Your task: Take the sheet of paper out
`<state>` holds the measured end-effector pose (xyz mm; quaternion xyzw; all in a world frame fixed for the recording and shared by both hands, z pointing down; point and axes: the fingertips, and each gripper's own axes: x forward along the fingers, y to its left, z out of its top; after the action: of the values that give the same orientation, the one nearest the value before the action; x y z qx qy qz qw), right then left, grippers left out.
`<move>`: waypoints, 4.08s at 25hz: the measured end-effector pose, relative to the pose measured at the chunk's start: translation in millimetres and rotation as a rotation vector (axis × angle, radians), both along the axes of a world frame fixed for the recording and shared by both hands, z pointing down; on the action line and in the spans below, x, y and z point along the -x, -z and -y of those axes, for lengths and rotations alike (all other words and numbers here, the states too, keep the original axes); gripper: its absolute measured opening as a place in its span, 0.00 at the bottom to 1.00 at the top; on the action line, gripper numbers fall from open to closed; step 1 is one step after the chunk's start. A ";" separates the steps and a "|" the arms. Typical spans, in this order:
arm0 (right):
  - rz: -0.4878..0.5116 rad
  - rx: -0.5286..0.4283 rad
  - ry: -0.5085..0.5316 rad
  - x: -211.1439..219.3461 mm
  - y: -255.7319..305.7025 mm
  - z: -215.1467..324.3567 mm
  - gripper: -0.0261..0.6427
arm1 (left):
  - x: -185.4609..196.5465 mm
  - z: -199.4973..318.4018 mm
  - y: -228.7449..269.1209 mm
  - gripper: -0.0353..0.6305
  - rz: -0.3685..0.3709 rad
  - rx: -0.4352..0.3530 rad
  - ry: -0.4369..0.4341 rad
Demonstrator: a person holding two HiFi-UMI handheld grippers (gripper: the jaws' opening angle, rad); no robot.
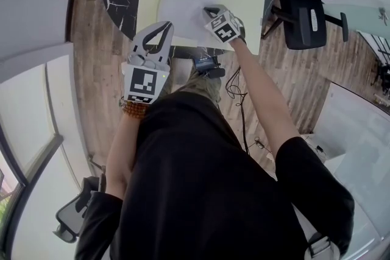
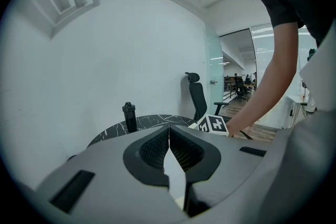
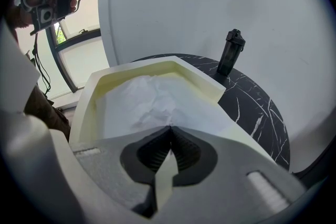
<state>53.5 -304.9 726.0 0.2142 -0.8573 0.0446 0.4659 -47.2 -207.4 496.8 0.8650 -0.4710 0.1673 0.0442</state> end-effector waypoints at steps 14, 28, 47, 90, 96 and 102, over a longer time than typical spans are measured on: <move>0.010 -0.037 0.002 -0.7 20.2 -4.1 0.04 | 4.1 -1.2 8.9 0.07 -0.004 -0.019 0.002; 0.032 -0.082 -0.041 -7.6 39.0 -12.3 0.04 | 4.5 -2.0 19.4 0.07 -0.010 -0.042 0.000; 0.139 -0.104 -0.156 -8.7 73.0 -27.2 0.04 | 0.7 -5.7 38.4 0.07 -0.034 -0.072 -0.019; 0.456 -0.165 -0.297 11.1 183.5 -50.4 0.04 | -13.1 -12.8 63.1 0.07 -0.105 -0.132 -0.059; 0.490 -0.185 -0.283 17.8 204.5 -47.6 0.04 | -9.9 -10.2 67.3 0.07 -0.104 -0.149 -0.054; 0.551 -0.204 -0.283 27.2 234.1 -42.3 0.04 | 3.8 -4.5 80.8 0.07 -0.133 -0.170 -0.009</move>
<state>26.3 -262.6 491.9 0.3566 -0.9131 0.0790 0.1815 -51.1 -202.8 416.0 0.8769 -0.4757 0.0694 0.0010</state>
